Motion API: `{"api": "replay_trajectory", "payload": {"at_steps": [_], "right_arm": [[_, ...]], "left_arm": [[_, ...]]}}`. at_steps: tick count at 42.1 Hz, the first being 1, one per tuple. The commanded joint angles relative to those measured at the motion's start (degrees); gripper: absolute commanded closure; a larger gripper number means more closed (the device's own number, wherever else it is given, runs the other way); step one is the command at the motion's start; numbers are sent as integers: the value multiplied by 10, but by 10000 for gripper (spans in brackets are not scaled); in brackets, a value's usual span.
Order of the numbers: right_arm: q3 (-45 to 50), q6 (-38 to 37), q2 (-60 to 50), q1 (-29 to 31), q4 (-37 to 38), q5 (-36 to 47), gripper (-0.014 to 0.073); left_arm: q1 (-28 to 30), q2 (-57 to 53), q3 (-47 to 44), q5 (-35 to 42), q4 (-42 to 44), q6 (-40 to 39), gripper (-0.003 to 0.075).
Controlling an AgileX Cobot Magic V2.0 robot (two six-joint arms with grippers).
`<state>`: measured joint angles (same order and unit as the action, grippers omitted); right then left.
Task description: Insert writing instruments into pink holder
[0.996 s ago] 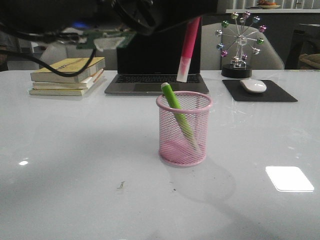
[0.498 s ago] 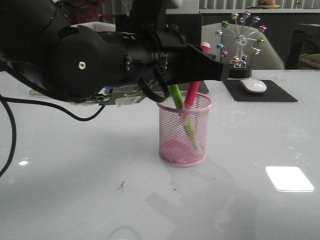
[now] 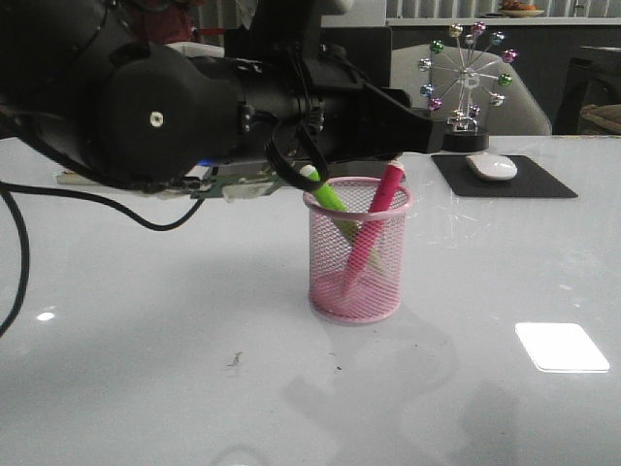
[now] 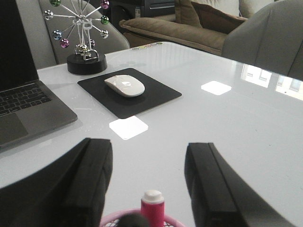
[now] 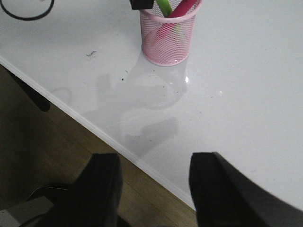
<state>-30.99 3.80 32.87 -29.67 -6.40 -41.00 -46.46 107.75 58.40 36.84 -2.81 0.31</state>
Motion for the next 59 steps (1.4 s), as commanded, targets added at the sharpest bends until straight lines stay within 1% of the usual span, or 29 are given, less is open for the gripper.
{"api": "replay_trajectory", "payload": {"at_steps": [1, 4, 12, 16, 19, 22, 34, 45, 50, 56, 59], "right_arm": [[-13, 3, 0, 3, 0, 38, 147], [-13, 3, 0, 3, 0, 38, 147], [-13, 3, 0, 3, 0, 38, 147], [-13, 3, 0, 3, 0, 38, 147], [-13, 3, 0, 3, 0, 38, 147], [-13, 3, 0, 3, 0, 38, 147], [-13, 3, 0, 3, 0, 38, 147], [-13, 3, 0, 3, 0, 37, 147], [-13, 3, 0, 3, 0, 36, 147], [-13, 3, 0, 3, 0, 36, 148], [-13, 3, 0, 3, 0, 36, 167]], "left_arm": [[-3, -77, 19, -26, -1, -3, 295], [-1, -120, 22, -126, -1, -3, 295], [7, -244, 48, -452, 53, -3, 295], [7, -304, 51, -565, 57, -3, 295], [7, -347, 46, -621, 58, -3, 295], [7, -396, 23, -654, 58, -3, 295], [5, -587, -111, -711, 48, -3, 295], [5, -749, -224, -718, 37, -3, 295], [5, -795, -254, -719, 37, -3, 295], [5, -809, -267, -724, 52, -3, 297], [5, -809, -268, -724, 64, -3, 331]]}}
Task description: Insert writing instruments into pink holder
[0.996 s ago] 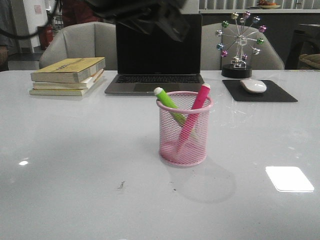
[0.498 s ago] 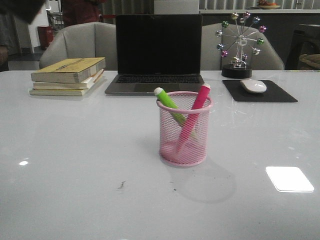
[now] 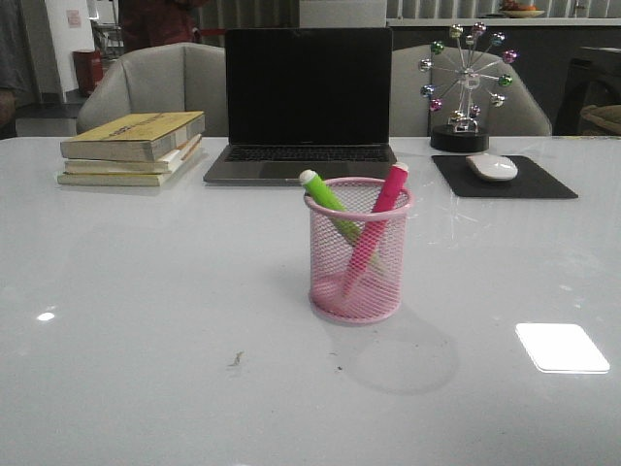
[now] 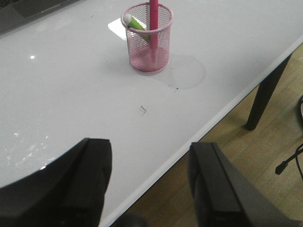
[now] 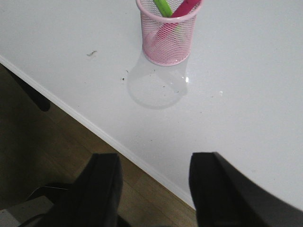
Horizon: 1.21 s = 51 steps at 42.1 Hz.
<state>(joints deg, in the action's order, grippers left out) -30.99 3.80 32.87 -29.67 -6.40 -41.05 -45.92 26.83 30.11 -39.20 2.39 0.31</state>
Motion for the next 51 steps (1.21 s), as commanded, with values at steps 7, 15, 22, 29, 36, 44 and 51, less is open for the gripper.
{"api": "replay_trajectory", "payload": {"at_steps": [7, 15, 22, 29, 36, 44, 51], "right_arm": [[-13, 3, 0, 3, 1, 36, 413], [-13, 3, 0, 3, 1, 37, 524], [-13, 3, 0, 3, 1, 37, 524], [-13, 3, 0, 3, 1, 37, 524], [-13, 3, 0, 3, 1, 37, 524], [-13, 3, 0, 3, 1, 36, 524], [-13, 3, 0, 3, 0, 36, 524]], "left_arm": [[0, 0, 15, 36, 25, -3, 520], [0, 0, 15, 36, 25, -3, 629], [0, 0, 15, 36, 23, -3, 629], [0, 0, 15, 36, 23, -3, 629], [0, 0, 15, 36, 23, -3, 629], [60, -27, 14, 40, 16, -3, 629], [224, -90, -32, 154, 7, -3, 629]]}}
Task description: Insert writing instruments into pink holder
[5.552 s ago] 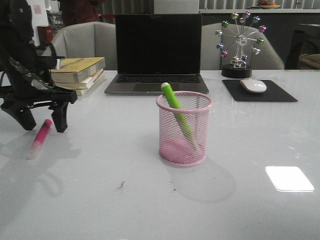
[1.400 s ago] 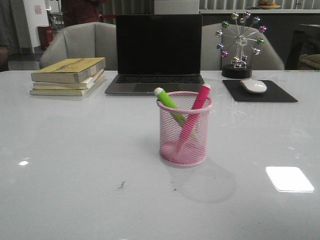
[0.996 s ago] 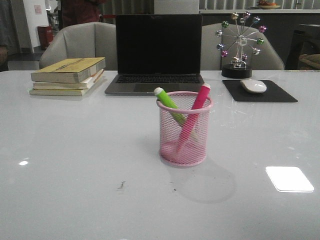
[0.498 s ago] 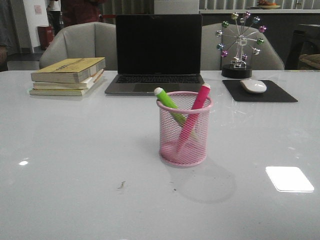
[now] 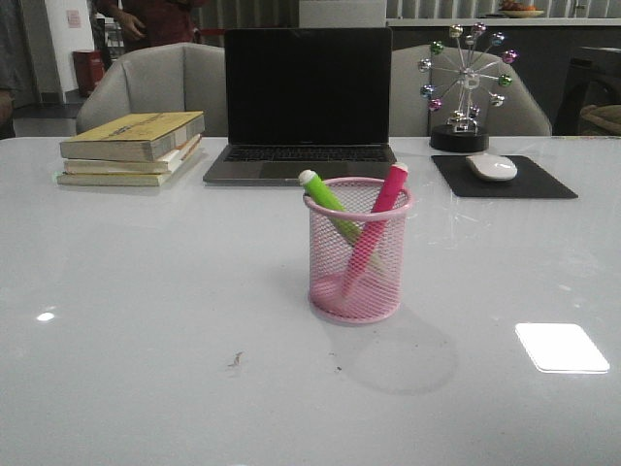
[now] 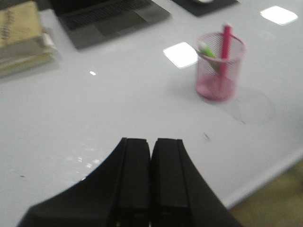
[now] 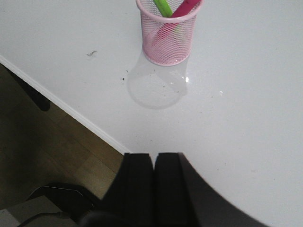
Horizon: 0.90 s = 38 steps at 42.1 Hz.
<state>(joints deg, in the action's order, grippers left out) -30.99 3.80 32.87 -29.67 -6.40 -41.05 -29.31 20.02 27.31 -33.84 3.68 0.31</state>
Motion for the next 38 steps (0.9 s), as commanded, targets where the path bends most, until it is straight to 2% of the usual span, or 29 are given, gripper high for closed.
{"api": "replay_trajectory", "payload": {"at_steps": [1, 8, 14, 24, 26, 38], "right_arm": [[-13, 3, 0, 3, 0, 36, 524], [-13, 3, 0, 3, 0, 36, 524], [-13, 3, 0, 3, 0, 36, 524], [-13, 3, 0, 3, 0, 37, 524], [-13, 3, 0, 3, 0, 35, 524], [-13, 3, 0, 3, 0, 34, 524]], "left_arm": [[77, -34, -19, 119, -5, -3, 629], [205, -106, -126, 251, -31, -3, 629], [264, -159, -206, 326, -72, -3, 629], [279, -214, -280, 369, -68, -3, 629], [279, -214, -278, 349, -65, -3, 629], [279, -214, -279, 351, -65, -3, 629]]}}
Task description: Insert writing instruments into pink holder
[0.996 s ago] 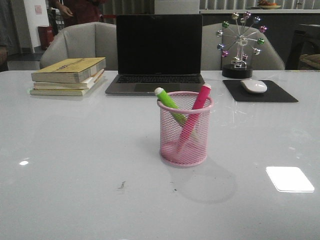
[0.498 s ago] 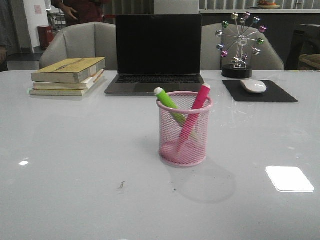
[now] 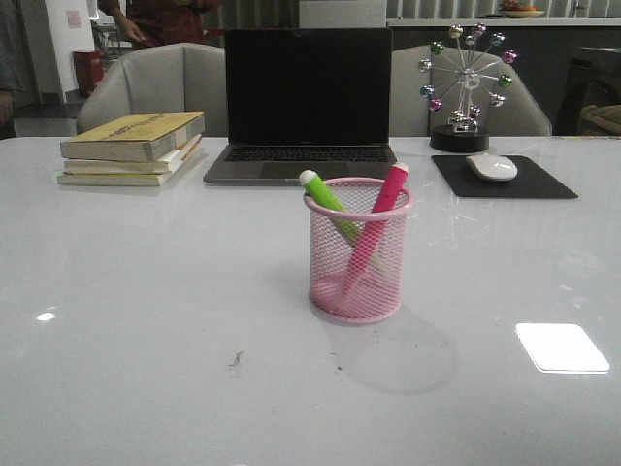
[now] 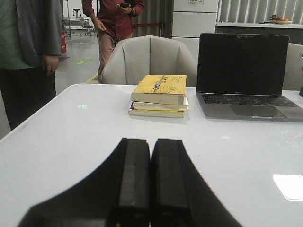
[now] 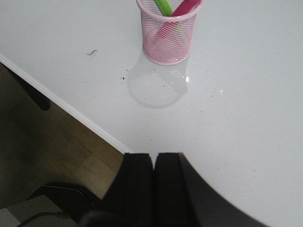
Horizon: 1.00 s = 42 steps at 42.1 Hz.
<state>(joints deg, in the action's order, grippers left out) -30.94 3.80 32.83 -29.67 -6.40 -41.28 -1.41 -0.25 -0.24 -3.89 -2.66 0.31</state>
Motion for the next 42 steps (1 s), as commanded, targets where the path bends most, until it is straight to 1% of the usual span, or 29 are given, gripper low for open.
{"api": "replay_trajectory", "payload": {"at_steps": [1, 28, 32, 35, 37, 42], "right_arm": [[-14, 3, 0, 3, 0, 36, 524], [-14, 3, 0, 3, 0, 36, 524], [-12, 3, -16, 2, 0, 32, 524], [-12, 13, -37, 25, 19, 44, 524], [-9, 13, -62, 54, 26, 62, 524], [24, 14, -133, 137, 43, 149, 524]], "left_arm": [[1, -12, -4, 52, -1, -3, 629], [1, -12, -4, 52, -1, -3, 629], [1, -12, -4, 52, -1, -3, 629], [1, -12, -4, 52, -1, -3, 629], [1, -12, -4, 52, -1, -3, 629], [1, -12, -4, 52, -1, -3, 629]]}}
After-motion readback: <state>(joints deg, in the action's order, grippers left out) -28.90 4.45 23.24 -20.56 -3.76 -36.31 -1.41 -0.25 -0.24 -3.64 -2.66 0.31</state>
